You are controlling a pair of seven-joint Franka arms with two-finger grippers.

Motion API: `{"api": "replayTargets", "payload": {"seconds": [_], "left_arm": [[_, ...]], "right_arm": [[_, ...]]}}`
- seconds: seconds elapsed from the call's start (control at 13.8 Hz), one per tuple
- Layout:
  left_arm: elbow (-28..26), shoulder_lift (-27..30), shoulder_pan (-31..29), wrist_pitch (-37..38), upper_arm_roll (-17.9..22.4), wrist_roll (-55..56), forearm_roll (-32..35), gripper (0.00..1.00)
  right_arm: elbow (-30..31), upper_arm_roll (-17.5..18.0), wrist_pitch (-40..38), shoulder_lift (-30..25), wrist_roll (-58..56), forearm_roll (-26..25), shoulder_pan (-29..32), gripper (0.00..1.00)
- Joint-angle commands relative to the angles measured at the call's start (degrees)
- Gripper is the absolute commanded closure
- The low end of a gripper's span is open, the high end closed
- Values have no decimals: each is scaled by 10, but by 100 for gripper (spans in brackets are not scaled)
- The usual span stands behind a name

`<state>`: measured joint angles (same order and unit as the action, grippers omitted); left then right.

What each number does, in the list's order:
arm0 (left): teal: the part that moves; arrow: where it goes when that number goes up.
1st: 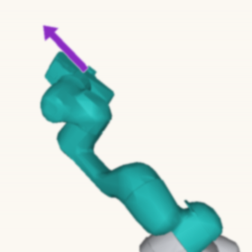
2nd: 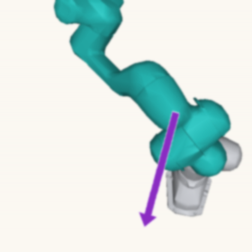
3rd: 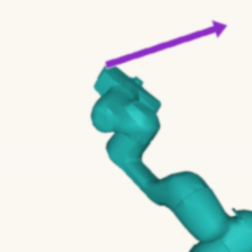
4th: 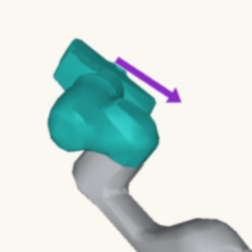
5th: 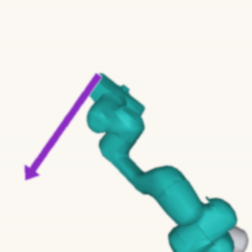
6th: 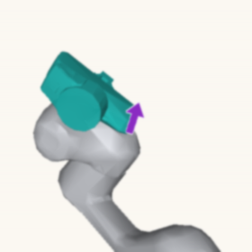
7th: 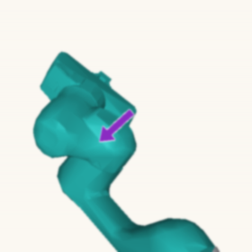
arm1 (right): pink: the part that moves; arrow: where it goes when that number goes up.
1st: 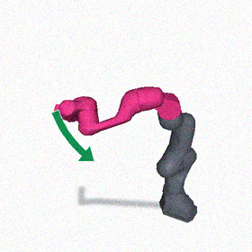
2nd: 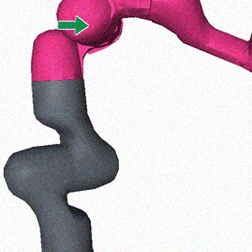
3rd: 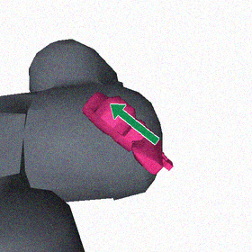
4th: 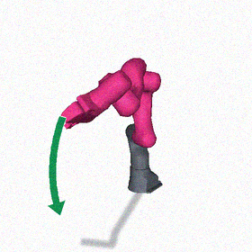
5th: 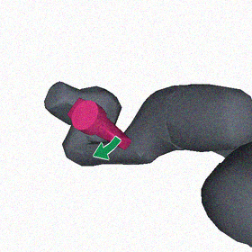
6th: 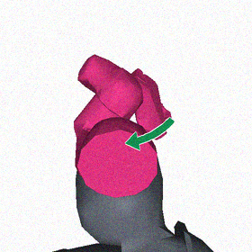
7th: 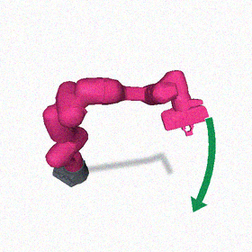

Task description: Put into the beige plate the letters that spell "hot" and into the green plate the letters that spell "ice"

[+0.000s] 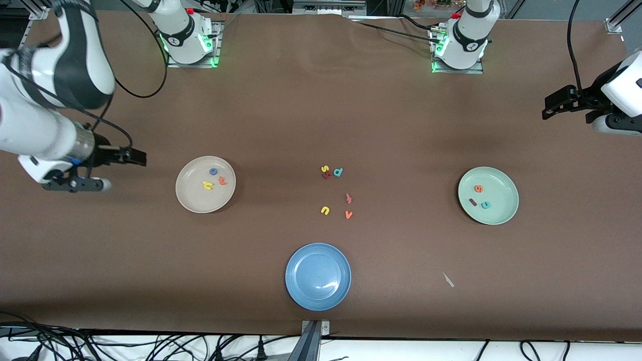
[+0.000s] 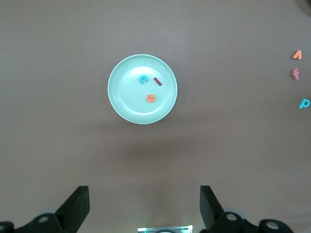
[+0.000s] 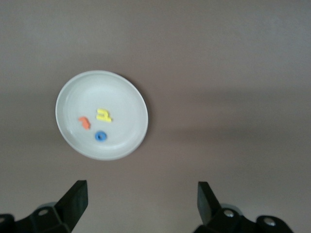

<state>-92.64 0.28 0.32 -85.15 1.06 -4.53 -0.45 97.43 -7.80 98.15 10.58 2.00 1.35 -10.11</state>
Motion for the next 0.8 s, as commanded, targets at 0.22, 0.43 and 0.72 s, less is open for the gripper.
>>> {"api": "replayTargets", "payload": {"seconds": [0.22, 0.43, 0.72], "left_arm": [[16, -5, -1, 16, -2, 7, 11, 0], [16, -5, -1, 17, -2, 7, 10, 0], [16, -5, -1, 19, -2, 7, 10, 0]], "right_arm": [[-66, 30, -133, -47, -48, -35, 46, 0], [-88, 30, -141, -54, -60, -35, 51, 0], [-88, 30, -131, -64, -61, -28, 58, 0]]}}
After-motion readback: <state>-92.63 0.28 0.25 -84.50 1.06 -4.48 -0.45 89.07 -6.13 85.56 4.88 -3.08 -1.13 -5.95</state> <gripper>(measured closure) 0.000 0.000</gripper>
